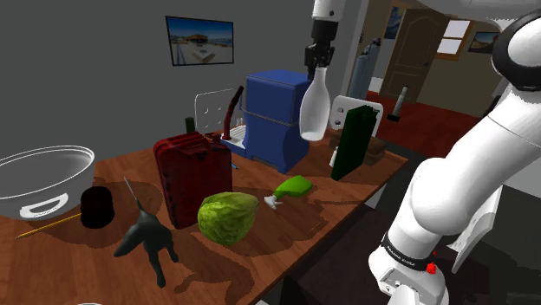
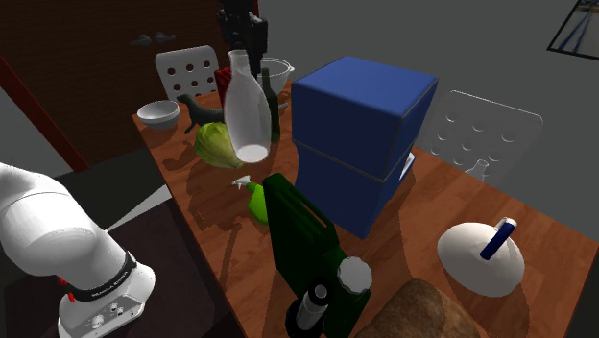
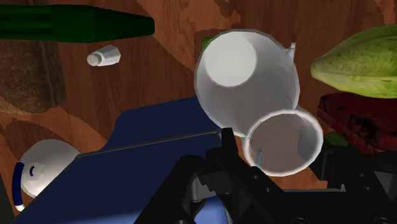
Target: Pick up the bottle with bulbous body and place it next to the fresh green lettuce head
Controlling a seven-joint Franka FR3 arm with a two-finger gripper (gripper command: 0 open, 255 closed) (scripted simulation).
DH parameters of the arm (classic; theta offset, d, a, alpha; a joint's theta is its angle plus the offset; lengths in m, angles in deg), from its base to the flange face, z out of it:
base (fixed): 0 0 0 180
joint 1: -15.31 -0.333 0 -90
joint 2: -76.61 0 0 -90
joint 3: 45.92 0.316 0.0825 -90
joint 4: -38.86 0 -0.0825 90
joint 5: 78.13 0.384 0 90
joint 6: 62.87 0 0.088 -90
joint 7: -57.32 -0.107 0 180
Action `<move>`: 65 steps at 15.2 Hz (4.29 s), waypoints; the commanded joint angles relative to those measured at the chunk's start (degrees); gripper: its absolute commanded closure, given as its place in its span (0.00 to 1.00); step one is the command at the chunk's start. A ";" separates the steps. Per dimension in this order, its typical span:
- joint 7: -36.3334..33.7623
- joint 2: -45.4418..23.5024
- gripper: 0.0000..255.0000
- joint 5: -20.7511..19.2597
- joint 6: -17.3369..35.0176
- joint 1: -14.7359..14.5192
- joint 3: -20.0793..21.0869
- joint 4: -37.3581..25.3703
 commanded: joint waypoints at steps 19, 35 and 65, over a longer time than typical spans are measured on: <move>-28.52 6.63 1.00 6.16 -6.79 -7.66 20.94 0.35; -44.86 1.58 1.00 9.11 -5.89 -11.76 32.95 -4.37; -43.46 8.36 1.00 11.37 17.12 -13.00 33.53 25.24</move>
